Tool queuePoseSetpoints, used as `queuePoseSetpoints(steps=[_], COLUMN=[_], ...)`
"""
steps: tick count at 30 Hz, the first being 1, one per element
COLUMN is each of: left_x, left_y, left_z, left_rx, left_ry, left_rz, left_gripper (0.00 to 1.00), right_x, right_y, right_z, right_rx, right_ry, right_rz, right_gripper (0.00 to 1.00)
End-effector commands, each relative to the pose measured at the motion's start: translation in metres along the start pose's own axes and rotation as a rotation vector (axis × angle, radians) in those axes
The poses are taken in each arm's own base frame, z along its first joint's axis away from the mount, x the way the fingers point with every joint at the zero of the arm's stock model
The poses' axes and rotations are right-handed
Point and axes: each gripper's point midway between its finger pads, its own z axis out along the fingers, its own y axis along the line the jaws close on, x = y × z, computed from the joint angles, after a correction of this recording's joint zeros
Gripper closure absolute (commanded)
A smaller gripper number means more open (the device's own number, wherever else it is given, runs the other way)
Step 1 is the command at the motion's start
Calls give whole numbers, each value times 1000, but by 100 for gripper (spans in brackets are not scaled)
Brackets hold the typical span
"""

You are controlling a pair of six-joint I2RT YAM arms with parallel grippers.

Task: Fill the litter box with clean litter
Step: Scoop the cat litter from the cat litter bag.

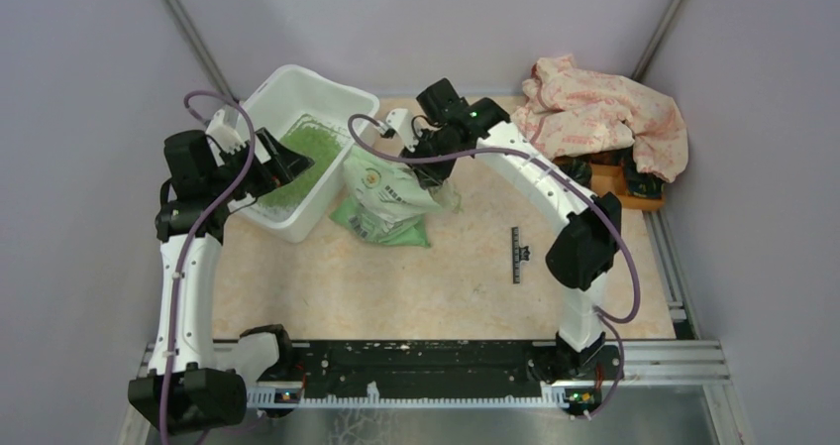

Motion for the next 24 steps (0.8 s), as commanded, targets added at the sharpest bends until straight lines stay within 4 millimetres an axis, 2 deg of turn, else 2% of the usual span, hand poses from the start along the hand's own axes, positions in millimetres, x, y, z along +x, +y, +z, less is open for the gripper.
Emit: queuePoseSetpoints(steps=[1, 4, 7, 8, 11, 16, 18, 24], left_x=[-9, -10, -10, -10, -10, -12, -12, -13], left_y=[-10, -10, -11, -11, -11, -15, -16, -17], left_z=[-4, -5, -6, -6, -7, -11, -12, -16], left_rx=[33, 31, 30, 28, 25, 28, 29, 21], left_ry=[-36, -41, -44, -45, -47, -56, -58, -62], left_rz=[26, 27, 31, 32, 33, 37, 36, 36], left_gripper=[1, 1, 1, 1, 1, 1, 1, 1], right_x=[-16, -15, -7, 1, 6, 4, 0, -7], right_y=[9, 9, 11, 12, 13, 20, 17, 18], right_z=[8, 25, 41, 48, 55, 56, 55, 42], right_rx=[-30, -27, -6, 5, 27, 36, 75, 134], right_ry=[-28, -31, -31, -26, -71, -175, -235, -385], right_rz=[-53, -50, -42, -28, -2, 18, 40, 52], right_gripper=[100, 100, 100, 100, 100, 100, 100, 100])
